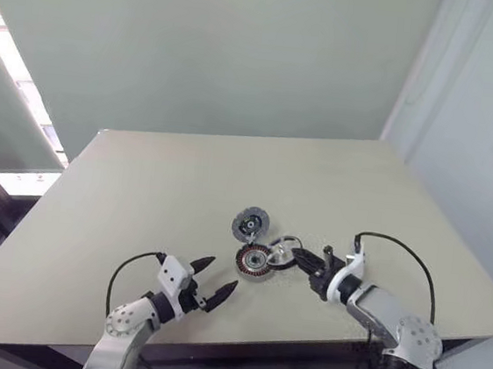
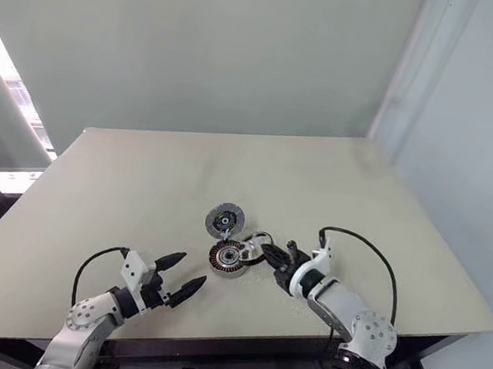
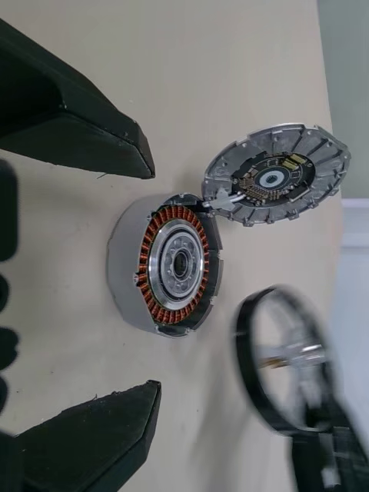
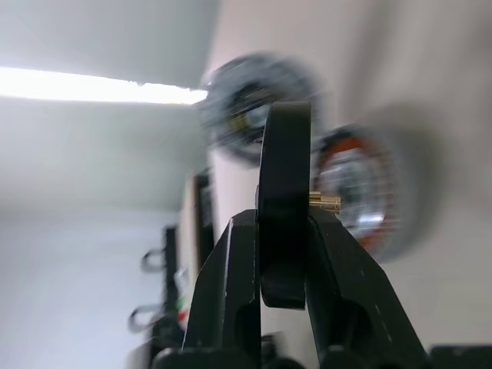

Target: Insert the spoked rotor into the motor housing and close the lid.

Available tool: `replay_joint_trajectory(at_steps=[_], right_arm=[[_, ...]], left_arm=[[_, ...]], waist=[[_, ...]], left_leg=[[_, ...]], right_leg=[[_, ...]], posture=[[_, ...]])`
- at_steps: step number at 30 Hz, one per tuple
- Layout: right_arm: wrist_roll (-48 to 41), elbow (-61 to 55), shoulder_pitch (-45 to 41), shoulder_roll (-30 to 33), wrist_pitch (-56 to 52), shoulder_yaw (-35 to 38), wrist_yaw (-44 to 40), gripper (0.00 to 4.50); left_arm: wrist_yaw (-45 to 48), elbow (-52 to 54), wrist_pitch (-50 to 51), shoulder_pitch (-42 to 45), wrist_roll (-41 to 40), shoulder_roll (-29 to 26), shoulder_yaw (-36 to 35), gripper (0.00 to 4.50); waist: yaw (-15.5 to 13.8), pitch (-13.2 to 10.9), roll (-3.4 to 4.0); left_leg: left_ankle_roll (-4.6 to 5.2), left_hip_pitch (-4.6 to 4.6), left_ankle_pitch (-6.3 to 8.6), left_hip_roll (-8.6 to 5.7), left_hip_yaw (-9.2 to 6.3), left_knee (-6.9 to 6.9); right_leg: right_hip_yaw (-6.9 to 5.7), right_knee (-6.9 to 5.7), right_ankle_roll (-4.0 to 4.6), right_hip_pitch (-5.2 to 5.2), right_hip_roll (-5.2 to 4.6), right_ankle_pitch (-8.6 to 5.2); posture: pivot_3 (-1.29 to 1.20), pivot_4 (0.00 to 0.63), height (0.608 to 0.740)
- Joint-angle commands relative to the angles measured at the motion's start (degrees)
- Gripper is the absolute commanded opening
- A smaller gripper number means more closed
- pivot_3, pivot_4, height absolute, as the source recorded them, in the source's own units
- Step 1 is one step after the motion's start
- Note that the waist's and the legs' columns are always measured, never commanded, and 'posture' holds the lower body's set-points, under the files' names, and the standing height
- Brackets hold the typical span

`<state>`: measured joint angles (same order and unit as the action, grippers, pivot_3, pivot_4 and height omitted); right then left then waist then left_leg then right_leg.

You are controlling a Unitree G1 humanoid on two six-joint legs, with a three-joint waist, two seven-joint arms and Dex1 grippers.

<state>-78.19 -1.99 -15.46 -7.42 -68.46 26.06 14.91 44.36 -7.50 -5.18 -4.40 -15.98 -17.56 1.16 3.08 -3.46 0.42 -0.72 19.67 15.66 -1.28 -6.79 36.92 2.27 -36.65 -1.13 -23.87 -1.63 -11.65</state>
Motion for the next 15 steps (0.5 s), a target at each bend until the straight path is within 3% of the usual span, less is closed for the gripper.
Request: replay_joint_trajectory(at_steps=[1, 15], right_arm=[[-4.6, 0.0, 1.7, -8.1, 2.6, -4.9, 0.2, 0.41], [0.6, 11.3, -0.9, -5.9, 9.3, -12.9, -4.8, 0.41]], left_arm=[[-0.3, 1.9, -0.9, 0.1, -0.7, -0.2, -1.0, 4.5], [-0.9, 2.9, -0.6, -0.6, -0.8, -0.2, -0.9, 4.5]], waist=[[0.0, 0.0, 0.0], [0.0, 0.0, -0.02]], left_leg=[[0.0, 0.01, 0.0, -0.01, -0.01, 0.0], [0.0, 0.02, 0.0, -0.01, 0.01, 0.0]], right_leg=[[0.0, 0.01, 0.0, 0.0, 0.0, 0.0], [0.01, 0.02, -0.01, -0.01, 0.0, 0.01]], posture=[[0.0, 0.0, 0.74], [0.0, 0.0, 0.74]])
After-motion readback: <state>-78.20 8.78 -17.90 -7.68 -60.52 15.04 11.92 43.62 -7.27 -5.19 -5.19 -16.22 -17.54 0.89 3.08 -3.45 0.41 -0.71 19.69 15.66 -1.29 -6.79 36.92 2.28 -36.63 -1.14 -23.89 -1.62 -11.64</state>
